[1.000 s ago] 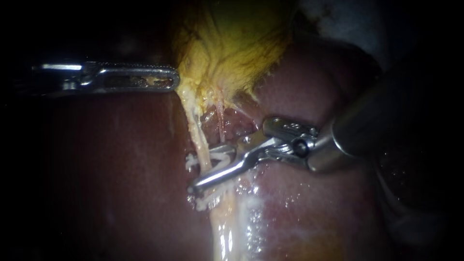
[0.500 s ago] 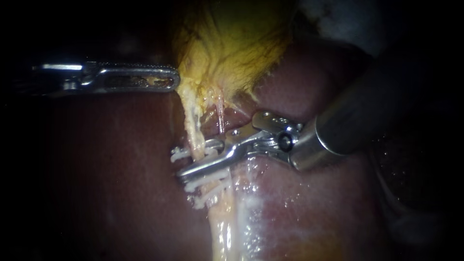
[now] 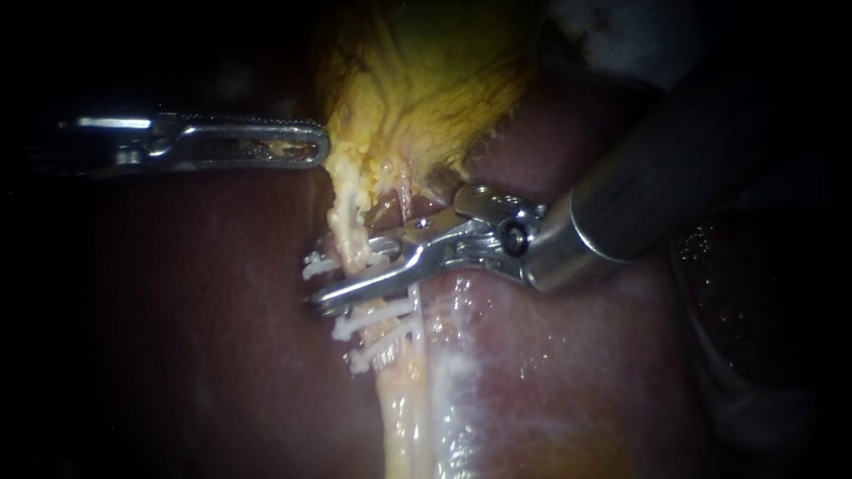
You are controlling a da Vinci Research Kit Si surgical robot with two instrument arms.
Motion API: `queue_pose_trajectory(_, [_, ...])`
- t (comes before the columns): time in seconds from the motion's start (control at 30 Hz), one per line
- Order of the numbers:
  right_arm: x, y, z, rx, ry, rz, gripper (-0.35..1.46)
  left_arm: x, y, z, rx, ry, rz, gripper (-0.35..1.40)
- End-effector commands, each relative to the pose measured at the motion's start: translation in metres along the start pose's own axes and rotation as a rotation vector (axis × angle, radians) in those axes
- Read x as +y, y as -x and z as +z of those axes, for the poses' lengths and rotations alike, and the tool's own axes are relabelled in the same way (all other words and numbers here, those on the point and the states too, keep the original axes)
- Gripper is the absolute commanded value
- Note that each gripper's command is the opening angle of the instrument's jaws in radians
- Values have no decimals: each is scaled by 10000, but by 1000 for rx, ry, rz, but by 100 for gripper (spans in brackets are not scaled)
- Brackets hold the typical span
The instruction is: Clipping third clip left tube
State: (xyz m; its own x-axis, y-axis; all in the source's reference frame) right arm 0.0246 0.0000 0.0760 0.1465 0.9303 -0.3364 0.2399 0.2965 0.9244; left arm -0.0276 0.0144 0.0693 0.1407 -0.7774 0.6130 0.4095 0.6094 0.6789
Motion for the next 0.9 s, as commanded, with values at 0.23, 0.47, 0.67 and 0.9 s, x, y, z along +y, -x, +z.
queue_pose_trajectory(0.23, [-1, 0, -4, 19, 19, 8, 12, 0, 0, 0, 0, 0, 0, -35])
queue_pose_trajectory(0.47, [-3, 1, -6, 46, 43, 14, -17, 0, 0, 0, 0, 0, 0, -35])
queue_pose_trajectory(0.67, [-5, 5, -9, 70, 72, 61, -35, 0, 0, 0, 0, 0, 0, -35])
queue_pose_trajectory(0.9, [-5, 12, -7, 70, 70, 55, -35, 0, 0, -1, 0, 0, 0, -35])
